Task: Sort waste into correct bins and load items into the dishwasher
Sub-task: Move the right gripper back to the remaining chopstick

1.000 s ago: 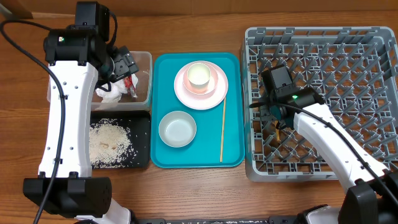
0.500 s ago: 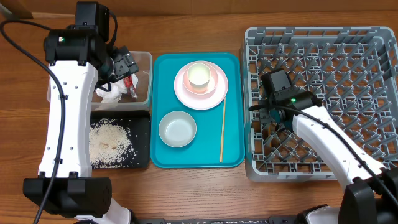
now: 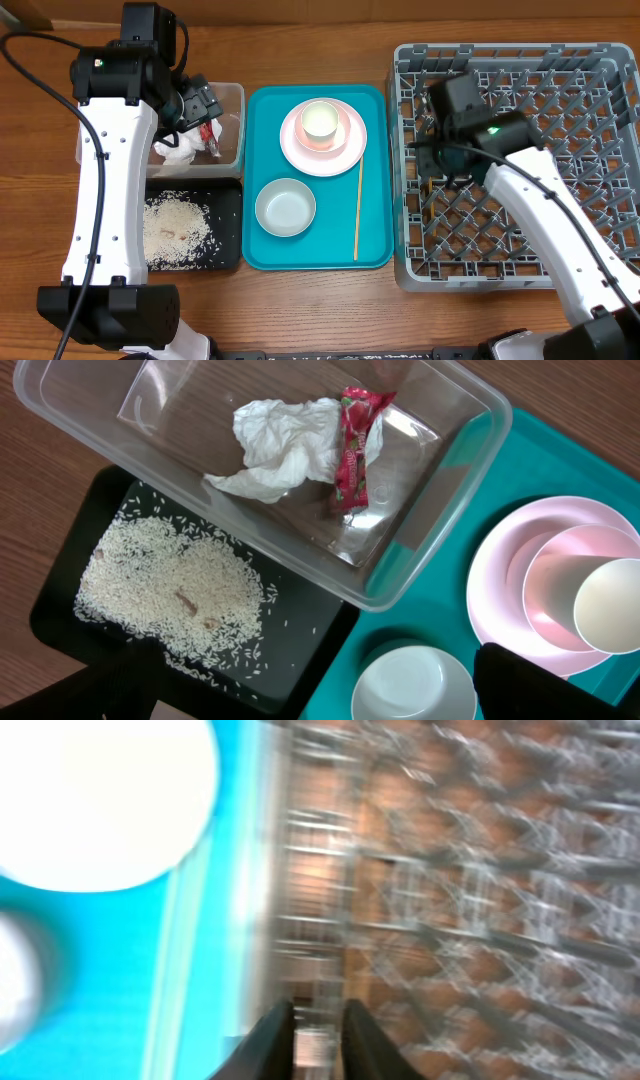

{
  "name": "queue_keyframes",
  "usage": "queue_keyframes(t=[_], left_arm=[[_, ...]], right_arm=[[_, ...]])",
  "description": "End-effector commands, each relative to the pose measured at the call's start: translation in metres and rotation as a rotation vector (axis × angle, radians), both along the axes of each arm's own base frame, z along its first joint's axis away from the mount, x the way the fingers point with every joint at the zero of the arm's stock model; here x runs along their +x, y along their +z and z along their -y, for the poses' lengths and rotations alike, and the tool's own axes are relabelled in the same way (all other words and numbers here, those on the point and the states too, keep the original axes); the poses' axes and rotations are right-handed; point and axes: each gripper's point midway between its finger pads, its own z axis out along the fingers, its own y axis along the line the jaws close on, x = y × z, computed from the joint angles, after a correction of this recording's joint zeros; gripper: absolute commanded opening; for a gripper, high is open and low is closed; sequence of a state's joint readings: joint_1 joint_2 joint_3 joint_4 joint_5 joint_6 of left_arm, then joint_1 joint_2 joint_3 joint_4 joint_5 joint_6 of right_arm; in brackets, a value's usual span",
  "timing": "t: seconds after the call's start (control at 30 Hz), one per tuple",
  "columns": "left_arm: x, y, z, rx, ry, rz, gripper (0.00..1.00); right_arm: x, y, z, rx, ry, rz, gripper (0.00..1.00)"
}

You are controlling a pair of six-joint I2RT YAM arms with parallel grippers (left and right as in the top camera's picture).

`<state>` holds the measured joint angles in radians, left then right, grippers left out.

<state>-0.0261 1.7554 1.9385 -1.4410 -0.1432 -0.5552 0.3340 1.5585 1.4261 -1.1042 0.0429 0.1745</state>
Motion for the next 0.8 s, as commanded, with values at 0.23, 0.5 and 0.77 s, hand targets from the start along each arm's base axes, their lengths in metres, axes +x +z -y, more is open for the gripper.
queue_keyframes(t=[0.23,0.5,0.77], left_arm=[[0.001,0.003,-0.001,0.009,0.001,0.012,1.0],[0.001,0.003,-0.001,0.009,0.001,0.012,1.0],[0.001,0.003,-0.001,0.009,0.001,0.012,1.0]], right_arm=[[-0.036,0.019,-0.089,0.496,0.107,-0.18,0.33],[-0.055,-0.021,-0.106,0.385,0.018,-0.218,0.41],[-0.066,-0.063,-0.106,0.175,-0.139,-0.114,0.41]])
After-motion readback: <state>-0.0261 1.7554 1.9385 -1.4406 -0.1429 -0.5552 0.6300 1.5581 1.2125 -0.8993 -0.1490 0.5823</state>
